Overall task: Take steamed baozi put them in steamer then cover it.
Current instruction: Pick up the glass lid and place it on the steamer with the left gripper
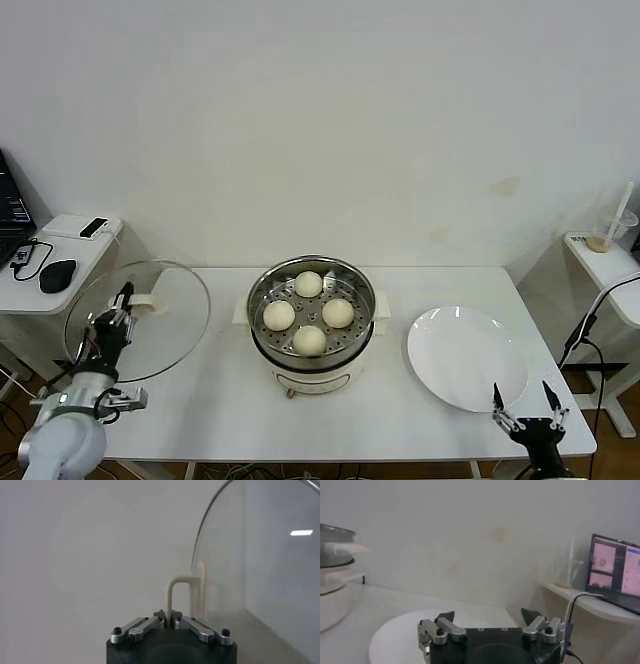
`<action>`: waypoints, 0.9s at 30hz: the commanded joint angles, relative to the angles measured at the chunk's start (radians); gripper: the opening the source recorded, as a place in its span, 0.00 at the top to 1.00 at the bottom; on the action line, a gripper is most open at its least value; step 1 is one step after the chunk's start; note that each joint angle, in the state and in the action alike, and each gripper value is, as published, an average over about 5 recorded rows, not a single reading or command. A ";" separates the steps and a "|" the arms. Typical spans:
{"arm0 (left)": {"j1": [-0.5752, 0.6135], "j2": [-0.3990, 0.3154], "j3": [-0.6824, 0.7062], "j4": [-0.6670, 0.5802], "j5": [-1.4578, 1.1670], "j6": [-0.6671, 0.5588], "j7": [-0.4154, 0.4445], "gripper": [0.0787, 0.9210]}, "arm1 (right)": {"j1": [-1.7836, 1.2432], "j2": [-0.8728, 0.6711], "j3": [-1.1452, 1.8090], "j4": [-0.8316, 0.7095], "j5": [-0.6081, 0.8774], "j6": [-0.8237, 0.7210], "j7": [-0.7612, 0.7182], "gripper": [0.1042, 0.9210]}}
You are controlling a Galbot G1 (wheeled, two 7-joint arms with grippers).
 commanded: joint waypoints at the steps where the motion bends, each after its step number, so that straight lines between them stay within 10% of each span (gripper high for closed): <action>1: -0.106 0.057 0.235 -0.184 -0.043 0.139 0.135 0.93 | -0.011 0.010 -0.036 0.009 -0.070 0.002 -0.004 0.12; 27: -0.486 -0.311 0.592 0.070 0.243 0.336 0.321 0.93 | 0.019 0.043 -0.132 -0.064 -0.206 -0.021 -0.009 0.12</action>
